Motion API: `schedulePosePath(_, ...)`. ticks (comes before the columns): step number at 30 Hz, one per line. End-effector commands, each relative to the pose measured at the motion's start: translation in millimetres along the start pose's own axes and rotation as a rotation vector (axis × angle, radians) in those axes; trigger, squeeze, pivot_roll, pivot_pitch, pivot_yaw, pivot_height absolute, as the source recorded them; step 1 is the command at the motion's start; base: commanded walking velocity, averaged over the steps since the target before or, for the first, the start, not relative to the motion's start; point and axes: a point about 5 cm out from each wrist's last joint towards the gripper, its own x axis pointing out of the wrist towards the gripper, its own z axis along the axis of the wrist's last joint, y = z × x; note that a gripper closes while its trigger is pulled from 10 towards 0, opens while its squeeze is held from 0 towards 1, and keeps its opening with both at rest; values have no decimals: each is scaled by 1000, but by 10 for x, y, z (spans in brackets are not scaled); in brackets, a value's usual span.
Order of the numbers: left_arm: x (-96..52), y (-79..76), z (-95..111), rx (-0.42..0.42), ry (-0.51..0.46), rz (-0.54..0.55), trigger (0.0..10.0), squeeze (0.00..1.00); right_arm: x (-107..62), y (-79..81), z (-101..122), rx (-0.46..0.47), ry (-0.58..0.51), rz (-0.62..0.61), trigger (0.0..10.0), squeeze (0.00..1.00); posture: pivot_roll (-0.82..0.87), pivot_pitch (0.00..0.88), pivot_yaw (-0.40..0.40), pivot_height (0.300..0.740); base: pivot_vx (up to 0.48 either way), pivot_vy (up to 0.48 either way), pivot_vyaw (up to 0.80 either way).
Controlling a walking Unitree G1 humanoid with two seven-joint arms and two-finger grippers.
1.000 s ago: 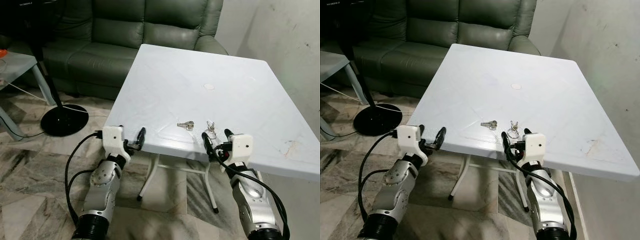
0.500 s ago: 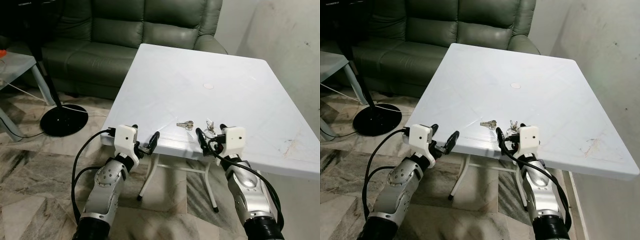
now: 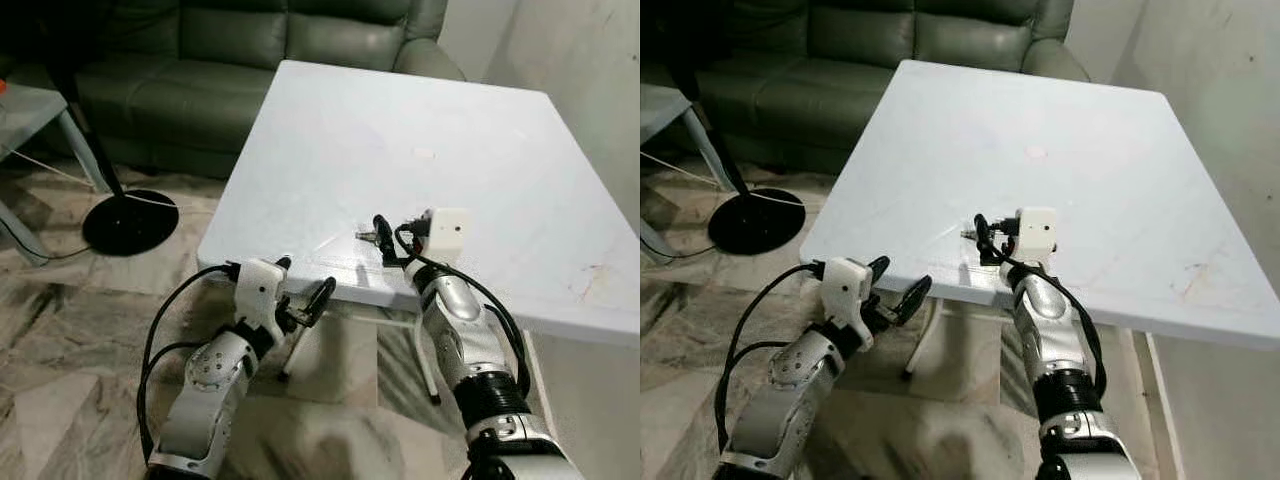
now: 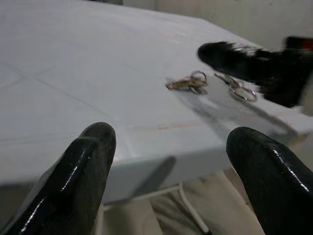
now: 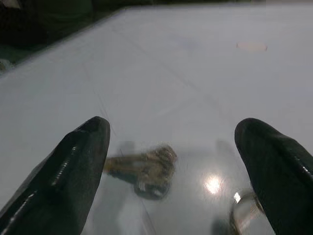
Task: Hang keys on a hook
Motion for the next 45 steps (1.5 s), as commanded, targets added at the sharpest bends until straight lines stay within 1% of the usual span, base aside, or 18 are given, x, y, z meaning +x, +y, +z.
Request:
schedulePosePath(1,-47,-45,-2,-11,18,5,10000,0,44,-66,4,10,32,-70,10000,0,83,202,-96,740,0,0,0)
schedulePosePath(2,-47,-45,-2,-11,18,5,10000,0,44,-66,4,10,32,-70,10000,0,83,202,-96,740,0,0,0)
schedulePosePath(3,-80,-50,-8,-17,27,14,10000,0,65,-110,9,1,50,-115,10000,0,85,215,-97,740,0,0,0)
schedulePosePath(5,-105,-52,-15,-19,34,20,10000,0,72,-146,21,1,52,-139,10000,0,87,218,-98,740,0,0,0)
schedulePosePath(7,-136,-54,-32,-28,43,29,10000,0,71,-238,30,-3,58,-204,10000,0,88,225,-99,740,0,0,0)
schedulePosePath(9,-145,-53,-30,-27,47,34,10000,0,72,-284,39,2,56,-229,10000,0,88,227,-100,740,0,0,0)
schedulePosePath(11,-150,-53,-25,-33,51,39,10000,0,69,-326,46,-14,53,-261,10000,0,86,228,-100,740,0,0,0)
schedulePosePath(15,-144,-55,-17,-33,56,43,10000,0,56,-361,73,14,16,-238,10000,0,85,229,-101,740,0,0,0)
schedulePosePath(16,-137,-55,-13,-33,59,44,10000,0,42,-354,102,43,-29,-177,10000,0,85,229,-101,740,0,0,0)
schedulePosePath(19,-134,-58,-8,-33,60,45,10000,0,28,-355,125,65,-59,-137,10000,0,80,228,-99,740,0,0,0)
schedulePosePath(21,-128,-63,-2,-35,59,45,10000,0,2,-335,172,52,-120,-73,10000,0,78,228,-98,740,0,0,0)
schedulePosePath(22,-127,-68,-1,-37,60,44,10000,0,-11,-326,185,91,-137,-40,10000,0,76,226,-98,740,0,0,0)
schedulePosePath(24,-127,-66,-5,-38,61,44,10000,0,-8,-341,199,117,-144,-50,10000,0,72,224,-97,740,0,0,0)
schedulePosePath(25,-119,-71,-7,-41,61,44,10000,0,-9,-350,226,93,-159,-47,10000,0,72,224,-97,740,0,0,0)
schedulePosePath(26,-108,-85,-1,-42,60,41,10000,0,-10,-374,249,115,-178,-50,10000,0,71,220,-96,740,0,0,0)
schedulePosePath(30,-99,-93,1,-47,58,40,10000,0,-5,-422,247,111,-174,-88,10000,0,71,218,-96,740,0,0,0)
schedulePosePath(37,-91,-94,3,-53,58,40,10000,0,-12,-483,261,108,-189,-107,10000,0,68,209,-98,740,0,0,0)
schedulePosePath(45,-83,-132,23,-62,55,27,10000,0,-31,-530,220,40,-156,-70,10000,0,66,205,-100,740,0,0,0)
